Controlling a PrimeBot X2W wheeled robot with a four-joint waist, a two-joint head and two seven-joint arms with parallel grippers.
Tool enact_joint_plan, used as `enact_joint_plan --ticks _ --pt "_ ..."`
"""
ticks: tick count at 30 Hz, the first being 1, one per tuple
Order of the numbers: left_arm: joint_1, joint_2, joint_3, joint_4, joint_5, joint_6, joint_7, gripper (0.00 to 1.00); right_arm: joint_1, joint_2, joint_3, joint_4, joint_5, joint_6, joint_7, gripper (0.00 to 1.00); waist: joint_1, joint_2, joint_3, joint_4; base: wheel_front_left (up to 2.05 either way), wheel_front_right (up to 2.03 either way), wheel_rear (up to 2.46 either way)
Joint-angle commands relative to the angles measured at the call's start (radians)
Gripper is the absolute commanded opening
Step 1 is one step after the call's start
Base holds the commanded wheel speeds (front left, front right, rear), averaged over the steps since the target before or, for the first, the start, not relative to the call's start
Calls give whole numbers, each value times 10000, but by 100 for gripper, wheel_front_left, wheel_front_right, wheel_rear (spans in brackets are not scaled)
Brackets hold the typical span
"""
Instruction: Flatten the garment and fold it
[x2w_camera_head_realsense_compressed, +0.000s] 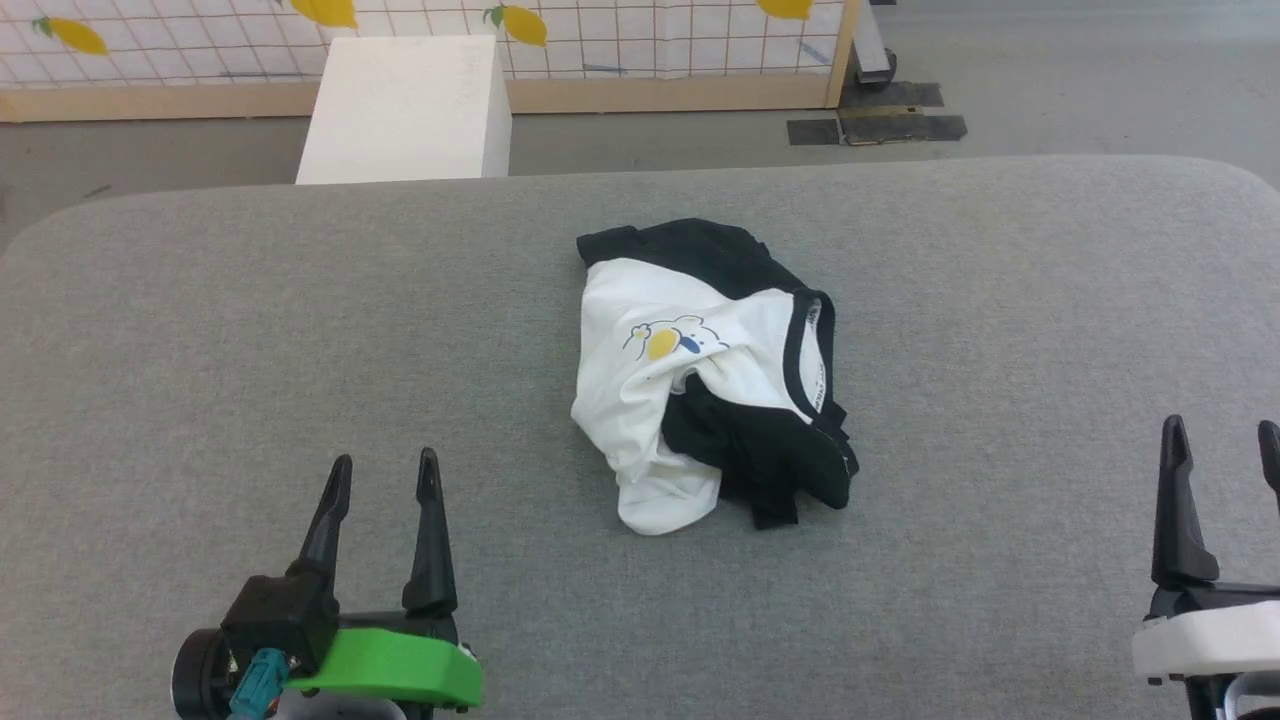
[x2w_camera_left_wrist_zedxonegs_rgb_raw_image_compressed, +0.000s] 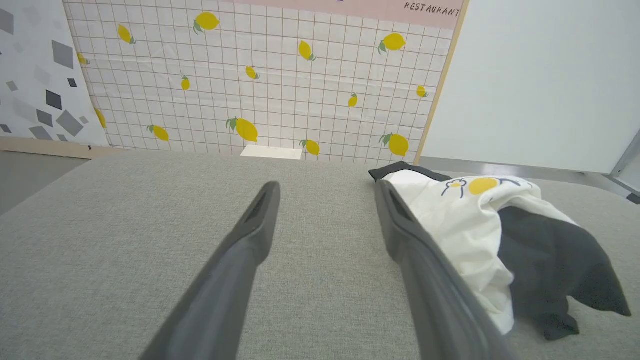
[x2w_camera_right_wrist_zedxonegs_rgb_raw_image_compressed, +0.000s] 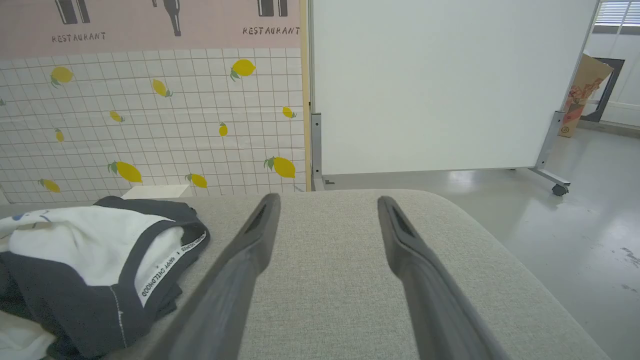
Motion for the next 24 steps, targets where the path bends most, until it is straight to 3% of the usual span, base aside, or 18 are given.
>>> enact_joint_plan --ticks 1,8,17,24 --pt "69 -100 75 -33 112 -108 -77 100 -87 9 92 -129 -52 -17 113 100 0 -1 35 102 0 0 0" --pt "-177 -424 373 -60 558 -461 -78 100 -1227 -66 781 -424 -7 -17 1303 100 0 -1 510 366 0 0 0" --pt "-587 -1071 617 70 952 -845 -79 100 -3110 -1772 2549 269 1559 -17 3449 100 0 -1 1489 850 0 0 0" --pt "-886 -1542 763 319 1220 -1209 -79 100 -3732 -2588 4379 1283 2515 -17 5188 100 0 -1 1960 1178 0 0 0"
